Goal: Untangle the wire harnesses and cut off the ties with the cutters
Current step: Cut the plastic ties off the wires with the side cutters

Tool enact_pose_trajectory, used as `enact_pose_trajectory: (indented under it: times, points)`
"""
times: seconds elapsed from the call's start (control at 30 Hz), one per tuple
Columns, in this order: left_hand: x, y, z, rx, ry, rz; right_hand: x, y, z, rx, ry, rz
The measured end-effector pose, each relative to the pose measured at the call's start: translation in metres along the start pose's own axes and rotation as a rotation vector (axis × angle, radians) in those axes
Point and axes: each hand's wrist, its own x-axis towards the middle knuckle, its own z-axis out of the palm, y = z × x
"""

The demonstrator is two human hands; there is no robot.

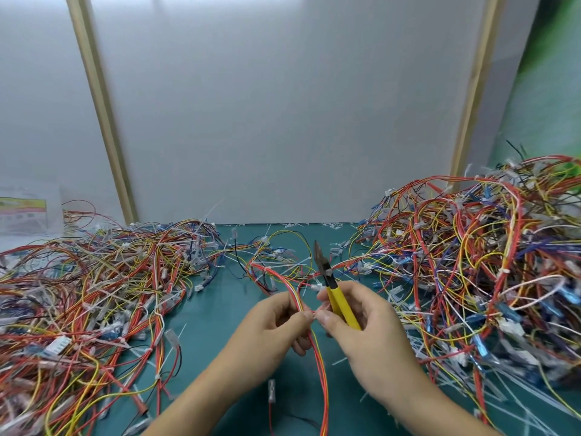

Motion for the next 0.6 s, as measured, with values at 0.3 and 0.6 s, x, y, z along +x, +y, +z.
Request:
enact_pose_trajectory:
  times: [0.3,0.6]
  points:
    - [-0.0033,0.0069,-0.0014,-0.088,-0.088,-0.027,0.0026,-0.0008,-0.0035,-0.059,0.012,-0.038]
    - [-0.0031,0.0055,-0.0057,-0.357,-0.041,-0.001,0.0067,-0.0067,-0.0078,0.04,0.07,0.0]
